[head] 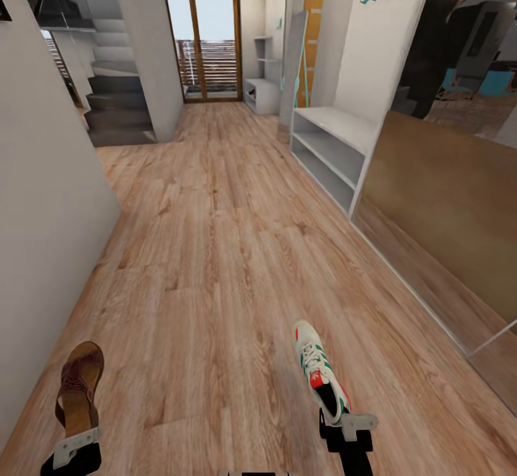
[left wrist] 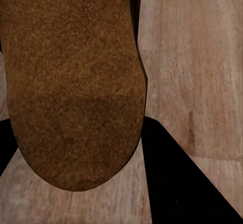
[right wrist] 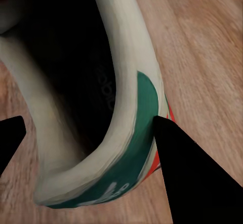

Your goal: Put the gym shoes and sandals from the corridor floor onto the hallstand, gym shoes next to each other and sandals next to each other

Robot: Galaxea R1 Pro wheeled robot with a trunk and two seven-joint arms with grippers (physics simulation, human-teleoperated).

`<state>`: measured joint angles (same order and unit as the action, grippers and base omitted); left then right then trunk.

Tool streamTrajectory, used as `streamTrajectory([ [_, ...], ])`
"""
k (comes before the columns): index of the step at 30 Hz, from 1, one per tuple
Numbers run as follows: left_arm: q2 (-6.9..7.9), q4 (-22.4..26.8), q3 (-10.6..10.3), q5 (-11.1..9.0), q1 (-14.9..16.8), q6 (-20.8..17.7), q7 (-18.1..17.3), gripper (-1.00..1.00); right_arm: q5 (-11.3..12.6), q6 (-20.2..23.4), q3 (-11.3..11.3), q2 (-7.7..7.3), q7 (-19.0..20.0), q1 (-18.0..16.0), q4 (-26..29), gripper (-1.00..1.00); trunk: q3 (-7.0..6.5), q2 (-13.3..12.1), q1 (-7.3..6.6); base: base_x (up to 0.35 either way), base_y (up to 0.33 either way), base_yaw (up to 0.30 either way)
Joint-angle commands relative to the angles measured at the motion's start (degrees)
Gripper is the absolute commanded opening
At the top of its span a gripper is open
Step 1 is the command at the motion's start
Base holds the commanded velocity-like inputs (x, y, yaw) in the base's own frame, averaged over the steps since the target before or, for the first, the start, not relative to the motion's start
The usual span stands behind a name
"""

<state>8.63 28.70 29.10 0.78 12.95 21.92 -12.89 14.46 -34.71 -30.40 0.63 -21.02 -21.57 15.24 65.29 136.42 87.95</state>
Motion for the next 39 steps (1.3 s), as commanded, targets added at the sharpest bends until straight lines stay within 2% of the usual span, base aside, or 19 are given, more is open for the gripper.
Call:
streamTrajectory([
  [1,-0.09,-0.05,0.43,0.27,0.06,0.11,-0.47,-1.00,0.49,-0.19,-0.53,-0.02,-0.42,-0.05,-0.03,-1.00,-0.05,0.02,-0.01,0.061,0.000,0.014],
  [20,-0.36,-0.05,0.52,0.21,0.06,0.07,-0.47,-1.00,0.64,-0.27,-0.30,-0.37,-0.44,-0.05,-2.83,-1.00,-1.73,0.02,-0.01,0.310,0.000,-0.031],
  [39,-0.36,-0.05,0.52,0.22,0.06,0.05,-0.47,-1.00,0.18,-0.19,-0.47,-0.32,-0.29,-0.05,-3.00,-1.00,-1.87,0.02,-0.01,0.338,0.000,-0.005],
])
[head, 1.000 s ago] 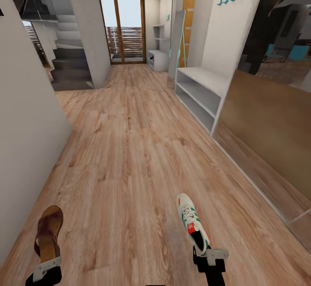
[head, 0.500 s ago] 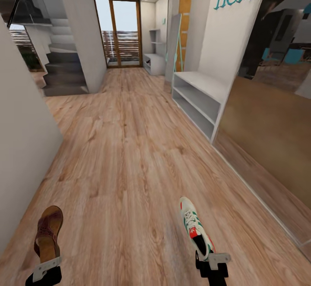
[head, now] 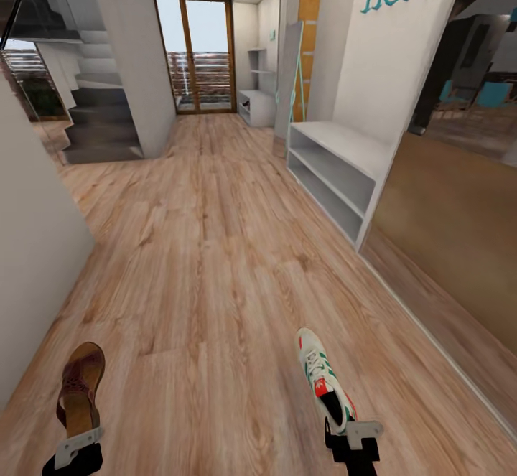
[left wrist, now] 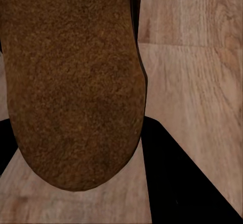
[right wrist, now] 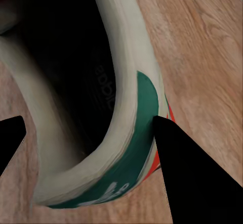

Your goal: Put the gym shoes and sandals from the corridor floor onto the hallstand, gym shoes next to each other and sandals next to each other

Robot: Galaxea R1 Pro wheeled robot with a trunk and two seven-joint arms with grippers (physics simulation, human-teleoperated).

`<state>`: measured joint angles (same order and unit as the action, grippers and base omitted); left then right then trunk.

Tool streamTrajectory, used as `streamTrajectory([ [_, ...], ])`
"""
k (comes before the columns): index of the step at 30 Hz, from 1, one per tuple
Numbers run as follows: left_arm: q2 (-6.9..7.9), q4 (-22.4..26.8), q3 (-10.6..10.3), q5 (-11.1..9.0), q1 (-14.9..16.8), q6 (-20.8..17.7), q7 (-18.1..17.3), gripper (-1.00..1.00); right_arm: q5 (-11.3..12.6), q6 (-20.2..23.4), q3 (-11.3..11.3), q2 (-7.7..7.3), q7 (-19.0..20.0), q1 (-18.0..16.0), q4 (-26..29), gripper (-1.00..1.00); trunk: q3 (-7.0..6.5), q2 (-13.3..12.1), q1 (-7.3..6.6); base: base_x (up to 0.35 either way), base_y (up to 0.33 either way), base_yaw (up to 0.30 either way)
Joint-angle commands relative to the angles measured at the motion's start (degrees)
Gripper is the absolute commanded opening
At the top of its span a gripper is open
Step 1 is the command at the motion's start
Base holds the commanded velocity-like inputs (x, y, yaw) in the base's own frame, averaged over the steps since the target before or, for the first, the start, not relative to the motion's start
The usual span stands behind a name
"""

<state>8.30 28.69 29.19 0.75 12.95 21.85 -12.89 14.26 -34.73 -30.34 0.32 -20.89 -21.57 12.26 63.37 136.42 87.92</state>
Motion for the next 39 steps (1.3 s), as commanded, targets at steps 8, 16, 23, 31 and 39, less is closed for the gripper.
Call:
streamTrajectory([
  [8,-0.04,-0.09,0.43,0.22,0.06,0.12,-0.47,-1.00,2.08,-0.23,0.32,-2.18,-0.45,-0.05,0.14,-1.00,0.04,0.02,0.02,0.338,0.000,0.000],
  [16,-0.12,-0.35,0.37,0.30,0.06,0.19,-0.47,-1.00,9.13,-0.24,1.98,-1.91,-0.15,-0.05,0.05,-1.00,0.04,0.02,0.02,0.338,0.000,0.000],
  [23,-0.12,-0.62,0.37,0.28,0.06,0.21,-0.47,-1.00,9.29,-0.25,1.96,-1.88,-0.12,-0.05,-0.04,-1.00,-0.36,0.02,0.02,0.338,0.000,0.077],
  [31,-0.13,-0.83,0.39,0.21,0.06,0.21,-0.47,-1.00,7.87,-0.25,1.95,-1.84,-0.09,-0.05,-0.11,-1.00,-0.94,0.02,0.02,0.338,0.000,0.168],
  [39,-0.13,-0.88,0.40,0.21,0.06,0.21,-0.47,-1.00,7.24,-0.25,2.02,-2.26,2.17,-0.05,-0.15,-1.00,-1.45,0.02,0.02,0.338,0.000,0.198],
])
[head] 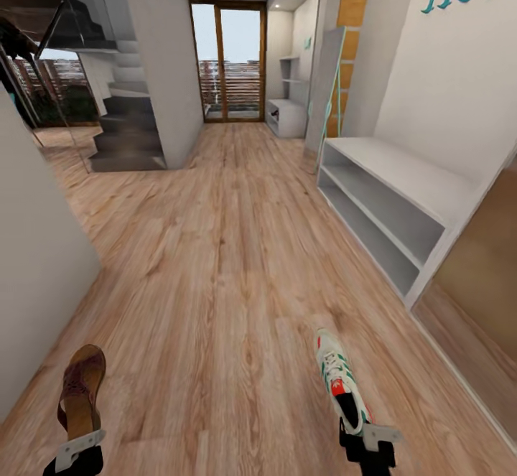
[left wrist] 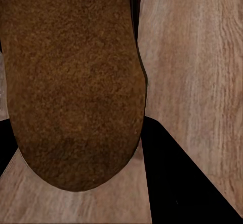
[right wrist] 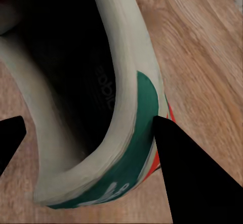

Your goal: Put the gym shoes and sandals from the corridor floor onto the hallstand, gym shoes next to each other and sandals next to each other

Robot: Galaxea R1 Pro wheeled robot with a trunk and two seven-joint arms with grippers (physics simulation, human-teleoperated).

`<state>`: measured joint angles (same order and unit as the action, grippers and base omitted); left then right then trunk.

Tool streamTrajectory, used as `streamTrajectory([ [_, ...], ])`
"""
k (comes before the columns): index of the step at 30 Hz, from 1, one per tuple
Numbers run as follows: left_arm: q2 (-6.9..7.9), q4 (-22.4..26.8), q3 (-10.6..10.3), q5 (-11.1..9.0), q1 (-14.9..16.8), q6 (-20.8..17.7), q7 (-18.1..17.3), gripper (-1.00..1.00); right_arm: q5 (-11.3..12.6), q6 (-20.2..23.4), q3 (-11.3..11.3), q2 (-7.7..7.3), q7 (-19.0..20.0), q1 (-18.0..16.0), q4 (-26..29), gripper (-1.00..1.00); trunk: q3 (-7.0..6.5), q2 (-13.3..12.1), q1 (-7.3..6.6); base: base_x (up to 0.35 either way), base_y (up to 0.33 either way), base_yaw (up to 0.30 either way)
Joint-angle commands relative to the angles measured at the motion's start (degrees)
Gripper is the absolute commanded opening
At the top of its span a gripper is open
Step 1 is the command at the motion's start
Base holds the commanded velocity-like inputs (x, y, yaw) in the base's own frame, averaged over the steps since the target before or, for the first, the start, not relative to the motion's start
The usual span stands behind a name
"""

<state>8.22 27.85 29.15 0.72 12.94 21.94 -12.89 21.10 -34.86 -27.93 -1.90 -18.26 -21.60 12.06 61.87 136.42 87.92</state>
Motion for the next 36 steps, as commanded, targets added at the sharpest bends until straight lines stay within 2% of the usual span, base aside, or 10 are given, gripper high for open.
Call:
streamTrajectory([
  [1,-0.04,-0.05,0.45,0.24,0.07,0.12,-0.47,-1.00,0.40,-0.12,-0.38,-0.12,1.22,-0.02,0.03,-1.00,0.01,0.01,0.02,0.338,0.000,0.133],
  [2,-0.04,-0.07,0.45,0.24,0.07,0.12,-0.47,-1.00,0.41,-0.08,-0.36,-0.52,5.45,-0.02,-0.11,-1.00,-0.01,0.01,0.02,0.338,0.000,0.055],
  [6,-0.39,-0.05,0.46,0.30,0.07,0.12,-0.47,-1.00,0.80,-0.04,-0.23,-1.18,10.73,-0.02,-1.77,-1.00,-0.03,0.01,0.02,0.338,0.000,0.022],
  [27,-0.48,-0.05,0.47,0.33,0.07,0.12,-0.48,-1.00,0.87,-0.03,-0.19,-1.25,11.31,-0.02,-2.13,-1.00,-0.03,0.01,0.02,0.338,0.000,0.001],
  [36,-0.48,-0.05,0.47,0.33,0.07,0.12,-0.47,-1.00,0.87,-0.03,-0.19,-1.18,11.31,-0.02,-2.13,-1.00,-0.45,0.01,0.02,0.338,0.000,0.153],
])
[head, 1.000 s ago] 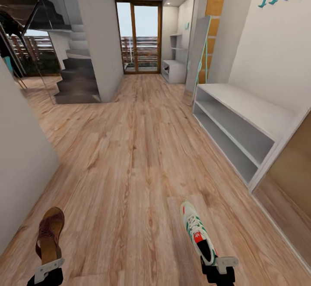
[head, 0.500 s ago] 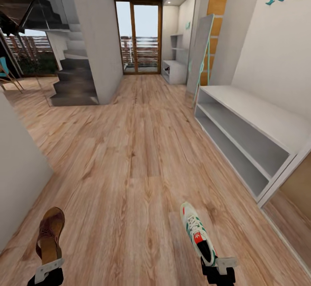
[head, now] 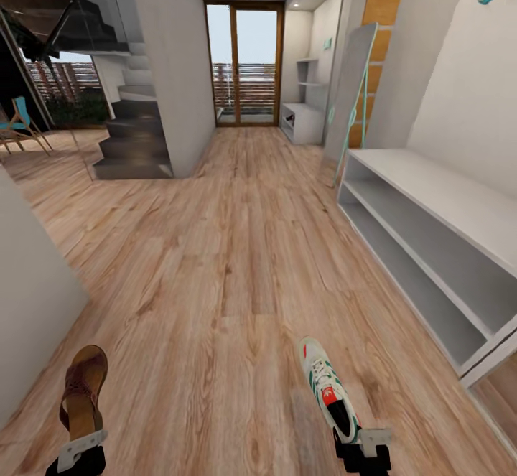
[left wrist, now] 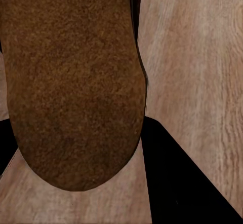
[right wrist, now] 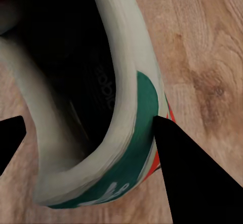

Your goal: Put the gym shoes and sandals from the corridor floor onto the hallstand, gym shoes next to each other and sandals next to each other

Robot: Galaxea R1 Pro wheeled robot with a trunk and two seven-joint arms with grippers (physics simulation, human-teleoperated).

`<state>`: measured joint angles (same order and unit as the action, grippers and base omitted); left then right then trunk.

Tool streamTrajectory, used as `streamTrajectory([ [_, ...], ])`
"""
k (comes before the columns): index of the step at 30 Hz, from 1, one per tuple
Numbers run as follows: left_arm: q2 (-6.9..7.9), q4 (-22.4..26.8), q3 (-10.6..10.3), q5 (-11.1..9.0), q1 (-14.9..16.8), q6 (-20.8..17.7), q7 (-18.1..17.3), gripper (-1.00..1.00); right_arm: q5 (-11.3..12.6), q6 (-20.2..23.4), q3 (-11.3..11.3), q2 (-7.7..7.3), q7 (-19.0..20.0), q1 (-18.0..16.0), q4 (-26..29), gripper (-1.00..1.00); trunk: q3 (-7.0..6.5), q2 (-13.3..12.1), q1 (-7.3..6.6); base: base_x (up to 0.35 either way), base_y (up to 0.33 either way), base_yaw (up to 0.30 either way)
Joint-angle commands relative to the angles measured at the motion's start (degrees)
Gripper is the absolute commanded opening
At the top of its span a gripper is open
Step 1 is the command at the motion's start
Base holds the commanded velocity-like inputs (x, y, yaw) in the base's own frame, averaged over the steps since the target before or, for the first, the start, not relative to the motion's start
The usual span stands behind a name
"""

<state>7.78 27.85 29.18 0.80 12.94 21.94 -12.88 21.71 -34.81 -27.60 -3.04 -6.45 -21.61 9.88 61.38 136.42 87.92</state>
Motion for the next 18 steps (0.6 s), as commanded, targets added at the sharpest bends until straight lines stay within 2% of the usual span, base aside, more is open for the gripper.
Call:
streamTrajectory([
  [1,-0.04,-0.04,0.44,0.24,0.07,0.12,-0.48,-1.00,0.25,-0.09,-0.52,-0.03,-0.50,-0.01,0.05,-1.00,-0.02,0.01,0.02,0.338,0.000,0.186],
  [7,-0.04,-0.01,0.44,0.25,0.07,0.14,-0.52,-1.00,0.27,-0.09,-0.52,-0.03,-0.50,-0.01,0.05,-1.00,-0.35,0.01,0.02,0.338,0.000,0.156],
  [18,-0.04,-0.07,0.36,0.26,0.07,0.21,-0.56,-1.00,0.18,-0.09,-0.44,-0.12,-0.50,-0.01,-0.02,-1.00,-0.36,0.01,0.02,0.338,0.000,0.004],
])
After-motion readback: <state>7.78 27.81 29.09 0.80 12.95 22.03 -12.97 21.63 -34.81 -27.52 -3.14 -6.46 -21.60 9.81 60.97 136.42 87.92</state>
